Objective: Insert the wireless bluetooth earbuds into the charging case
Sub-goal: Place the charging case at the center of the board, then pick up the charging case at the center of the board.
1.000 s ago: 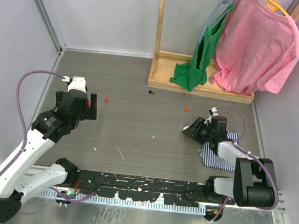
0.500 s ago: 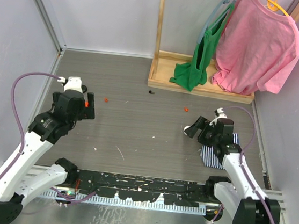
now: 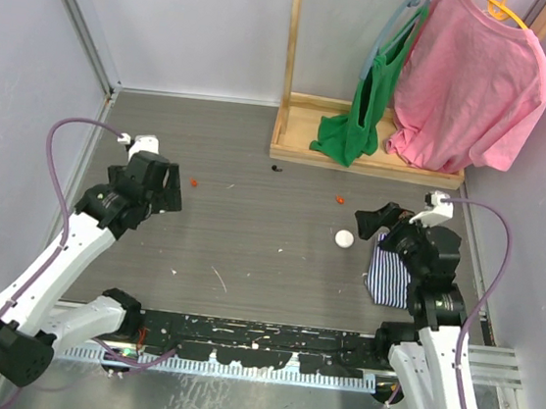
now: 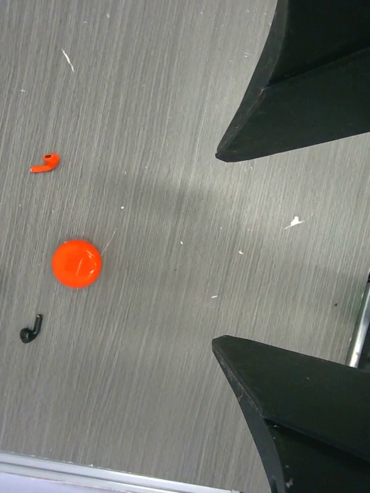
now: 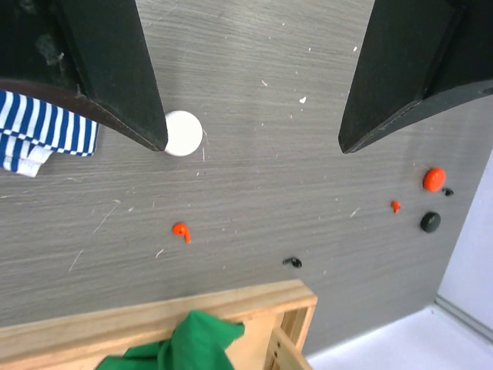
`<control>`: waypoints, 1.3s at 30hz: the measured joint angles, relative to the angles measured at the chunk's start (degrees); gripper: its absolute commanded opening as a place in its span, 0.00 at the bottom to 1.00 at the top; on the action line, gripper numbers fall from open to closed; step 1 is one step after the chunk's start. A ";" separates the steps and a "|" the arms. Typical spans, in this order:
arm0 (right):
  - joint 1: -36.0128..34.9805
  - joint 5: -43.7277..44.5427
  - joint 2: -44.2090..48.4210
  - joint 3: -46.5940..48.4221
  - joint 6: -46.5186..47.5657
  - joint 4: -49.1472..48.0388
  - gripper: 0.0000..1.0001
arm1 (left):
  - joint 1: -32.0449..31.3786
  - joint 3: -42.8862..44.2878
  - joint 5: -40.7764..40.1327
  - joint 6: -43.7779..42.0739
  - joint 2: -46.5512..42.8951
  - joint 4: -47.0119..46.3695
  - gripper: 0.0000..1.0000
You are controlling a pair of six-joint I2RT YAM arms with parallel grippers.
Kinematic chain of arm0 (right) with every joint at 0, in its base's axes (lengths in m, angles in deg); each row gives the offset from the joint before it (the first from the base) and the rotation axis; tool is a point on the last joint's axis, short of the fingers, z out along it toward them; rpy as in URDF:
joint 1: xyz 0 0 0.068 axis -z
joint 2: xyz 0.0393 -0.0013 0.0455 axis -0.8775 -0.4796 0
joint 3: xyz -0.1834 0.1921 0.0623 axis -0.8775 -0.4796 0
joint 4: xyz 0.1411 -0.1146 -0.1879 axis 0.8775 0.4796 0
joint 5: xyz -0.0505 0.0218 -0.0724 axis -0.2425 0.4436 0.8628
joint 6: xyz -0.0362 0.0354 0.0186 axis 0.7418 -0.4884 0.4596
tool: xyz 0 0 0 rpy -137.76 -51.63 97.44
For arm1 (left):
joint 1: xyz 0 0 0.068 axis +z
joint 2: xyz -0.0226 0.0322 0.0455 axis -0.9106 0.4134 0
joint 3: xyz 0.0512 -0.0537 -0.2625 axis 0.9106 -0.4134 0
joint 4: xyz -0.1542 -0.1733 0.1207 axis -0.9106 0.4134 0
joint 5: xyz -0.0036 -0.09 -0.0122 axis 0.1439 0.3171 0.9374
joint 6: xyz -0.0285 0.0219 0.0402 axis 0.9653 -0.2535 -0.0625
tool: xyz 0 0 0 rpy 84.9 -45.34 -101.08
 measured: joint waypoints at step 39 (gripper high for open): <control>-10.80 11.23 13.94 -5.49 3.15 -3.04 1.00 | 22.03 11.28 8.33 28.68 44.11 -9.97 0.78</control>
